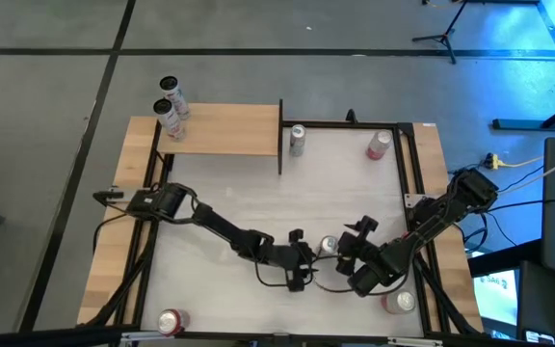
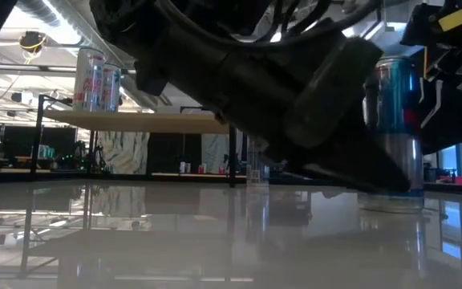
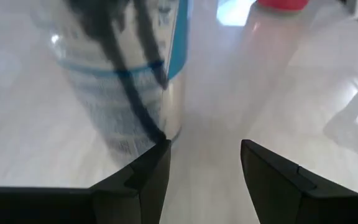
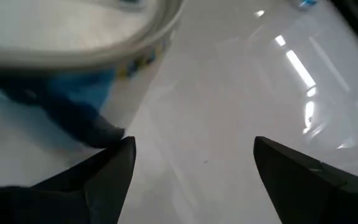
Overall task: Place canned beverage on shelf
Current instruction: Put the bottom blue soda can on the shelf
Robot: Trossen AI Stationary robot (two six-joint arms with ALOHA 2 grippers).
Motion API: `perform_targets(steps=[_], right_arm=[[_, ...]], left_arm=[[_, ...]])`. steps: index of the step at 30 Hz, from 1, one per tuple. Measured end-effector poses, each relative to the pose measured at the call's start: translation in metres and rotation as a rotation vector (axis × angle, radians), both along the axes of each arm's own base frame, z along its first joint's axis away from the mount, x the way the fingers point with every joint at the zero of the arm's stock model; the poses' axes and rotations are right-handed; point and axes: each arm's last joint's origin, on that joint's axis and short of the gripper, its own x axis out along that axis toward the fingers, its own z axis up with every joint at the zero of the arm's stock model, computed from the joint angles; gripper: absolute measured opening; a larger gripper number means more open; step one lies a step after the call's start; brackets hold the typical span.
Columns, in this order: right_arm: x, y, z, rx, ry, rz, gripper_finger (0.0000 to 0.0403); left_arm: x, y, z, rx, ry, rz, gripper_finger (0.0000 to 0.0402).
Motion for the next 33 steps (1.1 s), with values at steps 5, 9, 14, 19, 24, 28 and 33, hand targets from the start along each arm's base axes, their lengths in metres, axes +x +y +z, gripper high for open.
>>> perform_targets(steps=[5,9,14,19,24,28,33], right_arm=[[0.004,0.005,0.0,0.074,-0.01,0.02,0.0326],[0.009,0.011,0.0,0.133,-0.03,0.064,0.0326],[0.012,0.015,0.001,0.179,-0.021,0.101,0.0326],[0.007,0.018,0.006,0.26,0.023,0.128,0.0326],[-0.009,0.025,0.033,0.242,-0.044,0.185,0.0326],[-0.026,0.027,0.056,0.206,-0.165,0.22,0.0326],[-0.037,0.022,0.071,0.138,-0.248,0.223,0.0326]], left_arm=[[-0.008,-0.002,0.002,0.051,0.069,0.081,0.0187],[-0.018,-0.003,0.015,0.135,0.119,0.145,0.0187],[-0.035,-0.014,0.034,0.189,0.192,0.125,0.0187],[-0.049,-0.023,0.058,0.212,0.211,0.086,0.0187],[-0.054,-0.031,0.07,0.229,0.194,0.013,0.0187],[-0.052,-0.03,0.078,0.218,0.148,0.004,0.0187],[-0.041,-0.019,0.093,0.147,0.044,0.011,0.0187]])
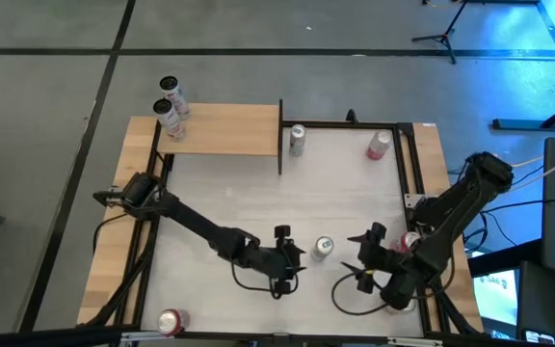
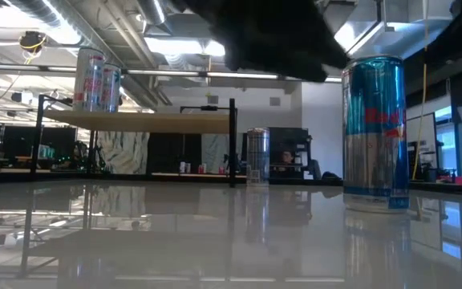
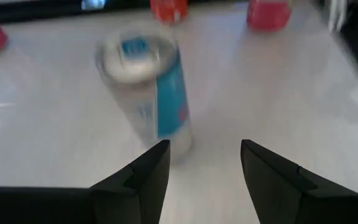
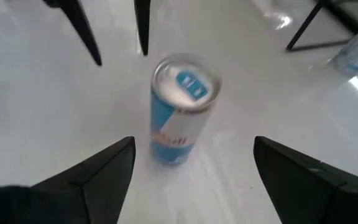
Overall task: Place canned beverage on shelf
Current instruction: Put the bottom blue soda can on the shelf
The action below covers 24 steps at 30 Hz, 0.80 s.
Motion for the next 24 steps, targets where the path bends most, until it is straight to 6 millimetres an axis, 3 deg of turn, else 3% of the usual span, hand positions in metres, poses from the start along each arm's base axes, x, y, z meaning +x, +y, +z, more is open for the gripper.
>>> perform_targets(steps=[13,20,24], right_arm=[[-0.002,-0.011,0.017,-0.285,-0.186,-0.033,0.0326],[-0.002,-0.012,0.027,-0.273,-0.237,-0.032,0.0326],[0.0,-0.01,0.028,-0.251,-0.256,-0.037,0.0326]], left_arm=[[0.012,0.008,0.025,0.03,-0.218,0.001,0.0188],[0.008,-0.002,0.041,0.048,-0.295,-0.09,0.0188],[0.006,-0.006,0.04,0.052,-0.293,-0.105,0.0199]])
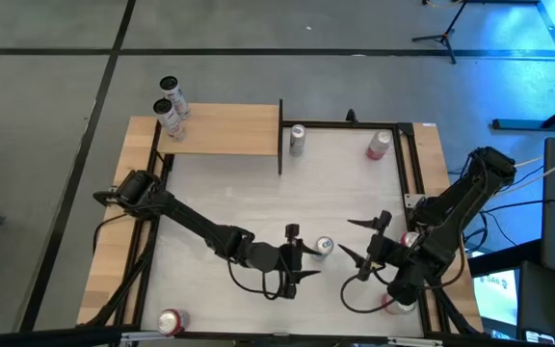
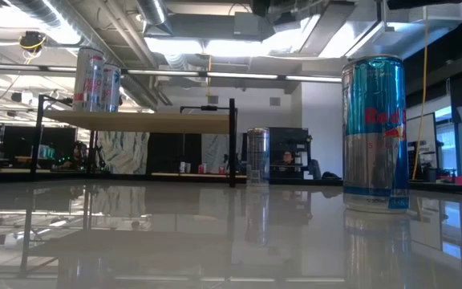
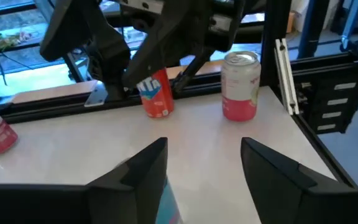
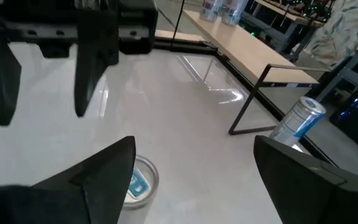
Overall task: Place canned beverage on shelf
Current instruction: Put the bottom blue soda can on the shelf
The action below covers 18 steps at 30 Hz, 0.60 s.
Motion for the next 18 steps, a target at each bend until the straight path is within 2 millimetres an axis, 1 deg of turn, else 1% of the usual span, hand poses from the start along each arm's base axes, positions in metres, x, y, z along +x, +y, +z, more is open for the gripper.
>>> perform_targets(steps=[3,10,12,15,18], right_arm=[[0.0016,0.0015,0.0021,-0.009,-0.029,-0.005,0.0326],[0.0044,0.0049,0.0054,0.019,-0.065,0.0,0.0326],[0.0046,0.0052,0.0057,0.023,-0.068,0.0,0.0326],[0.0046,0.0054,0.0054,0.029,-0.061,0.007,0.0326],[0.0047,0.0056,0.0053,0.034,-0.055,0.012,0.0326]], left_arm=[[-0.0002,0.0002,-0.001,-0.021,0.01,0.006,0.0231],[-0.0005,0.0,-0.0027,0.007,0.027,-0.019,0.0347],[-0.0006,-0.0015,-0.0031,0.0,0.031,-0.051,0.0371],[-0.0016,-0.005,-0.0022,-0.01,0.023,-0.071,0.039],[-0.0031,-0.0081,-0.0024,-0.004,0.022,-0.065,0.0393]])
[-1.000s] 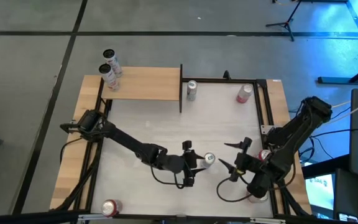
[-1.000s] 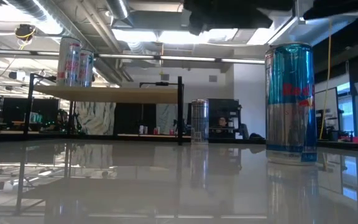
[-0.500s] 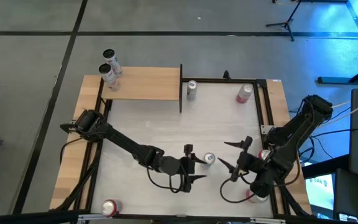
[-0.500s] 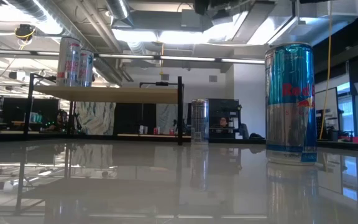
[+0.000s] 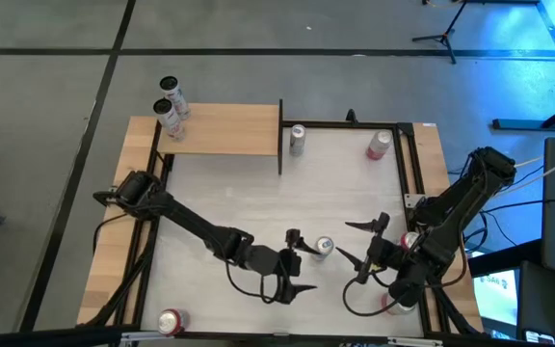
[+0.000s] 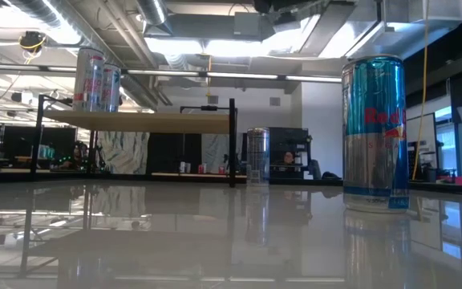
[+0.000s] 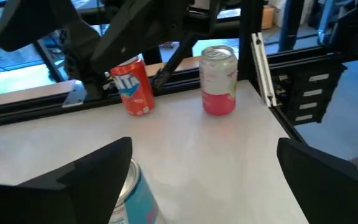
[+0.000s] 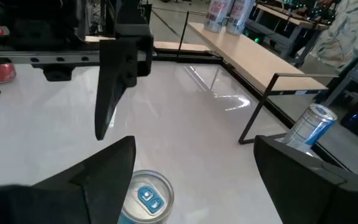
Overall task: Place canned beverage on shelf
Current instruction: Put the bottom blue soda can on the shelf
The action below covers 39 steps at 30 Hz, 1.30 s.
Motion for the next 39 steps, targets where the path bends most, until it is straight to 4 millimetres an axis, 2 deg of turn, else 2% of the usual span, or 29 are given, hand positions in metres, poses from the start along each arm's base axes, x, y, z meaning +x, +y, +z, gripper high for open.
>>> perform_targets(steps=[3,10,13,19,23,27,32,39], right_arm=[[0.0,0.001,0.001,-0.015,-0.012,-0.003,0.0326],[0.003,0.004,0.005,-0.053,-0.022,0.017,0.0326],[0.003,0.003,0.004,-0.057,-0.018,0.019,0.0326],[0.003,0.003,0.005,-0.09,-0.011,0.018,0.0326],[0.003,0.003,0.005,-0.116,-0.008,0.017,0.0326],[0.002,0.002,0.004,-0.123,-0.001,0.019,0.0326],[0.003,0.003,0.004,-0.11,0.014,0.038,0.0326],[0.003,0.003,0.003,-0.094,0.034,0.063,0.0326]], left_arm=[[0.002,0.007,0.0,-0.023,0.002,0.062,0.0393],[0.016,0.053,-0.008,-0.208,0.093,0.151,0.0393],[0.02,0.063,-0.009,-0.253,0.102,0.15,0.0393],[0.022,0.065,-0.004,-0.281,0.111,0.154,0.0393],[0.036,0.062,0.006,-0.252,0.136,0.164,0.0393],[0.052,0.065,0.004,-0.199,0.24,0.201,0.0393],[0.064,0.063,-0.002,-0.193,0.261,0.2,0.0393],[0.062,0.064,-0.011,-0.148,0.316,0.249,0.0393]])
